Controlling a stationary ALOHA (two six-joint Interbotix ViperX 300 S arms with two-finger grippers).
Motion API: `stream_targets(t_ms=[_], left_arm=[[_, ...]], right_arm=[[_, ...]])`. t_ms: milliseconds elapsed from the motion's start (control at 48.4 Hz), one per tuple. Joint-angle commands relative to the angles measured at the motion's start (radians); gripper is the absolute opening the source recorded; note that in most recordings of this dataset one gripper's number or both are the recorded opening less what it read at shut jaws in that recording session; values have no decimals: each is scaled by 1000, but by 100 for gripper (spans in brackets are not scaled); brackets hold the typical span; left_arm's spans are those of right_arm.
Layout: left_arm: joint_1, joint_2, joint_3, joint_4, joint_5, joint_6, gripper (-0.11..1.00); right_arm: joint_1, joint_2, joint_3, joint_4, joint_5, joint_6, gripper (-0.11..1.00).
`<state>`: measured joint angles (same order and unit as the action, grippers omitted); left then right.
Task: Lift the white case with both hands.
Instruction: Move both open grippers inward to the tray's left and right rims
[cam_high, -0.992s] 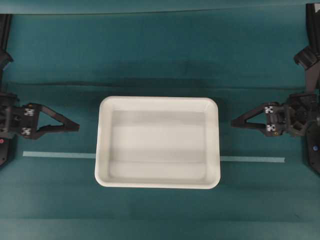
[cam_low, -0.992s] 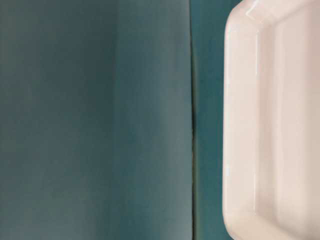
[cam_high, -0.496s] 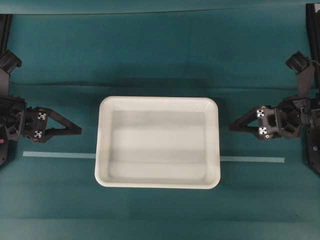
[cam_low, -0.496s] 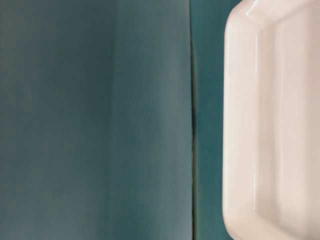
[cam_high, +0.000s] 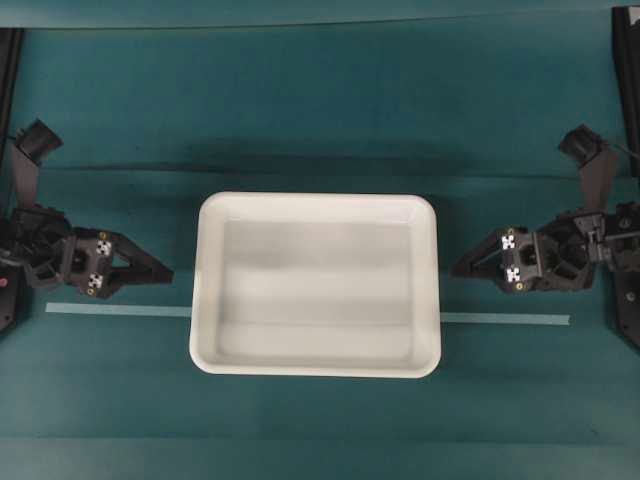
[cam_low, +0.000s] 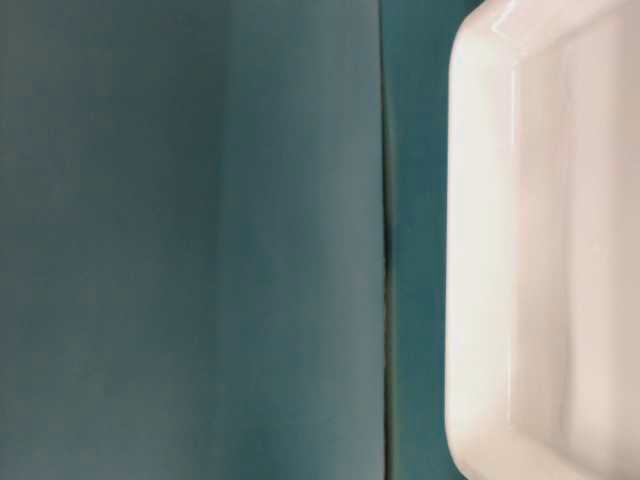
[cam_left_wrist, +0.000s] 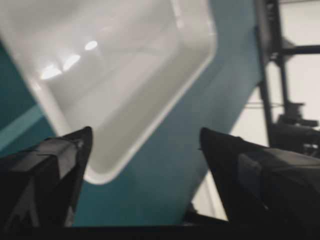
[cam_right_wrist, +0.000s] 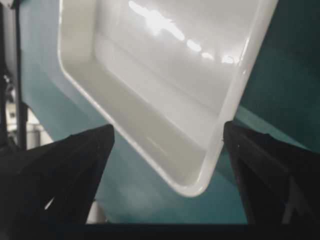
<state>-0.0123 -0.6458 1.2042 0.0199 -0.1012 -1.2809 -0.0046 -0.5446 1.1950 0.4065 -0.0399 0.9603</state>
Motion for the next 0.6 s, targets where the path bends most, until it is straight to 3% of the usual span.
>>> stream_targets(t_ms=[0,227,579], left_arm=[[21,60,25,3,-100,3,94],[48,186,78,3,-175,3,94],[44,379,84,3,-364,9,93]], right_arm=[[15,67,6,3,-77,3,93],[18,186,40,3,-232,3,93],[25,270,87,-5,-347,9,93]])
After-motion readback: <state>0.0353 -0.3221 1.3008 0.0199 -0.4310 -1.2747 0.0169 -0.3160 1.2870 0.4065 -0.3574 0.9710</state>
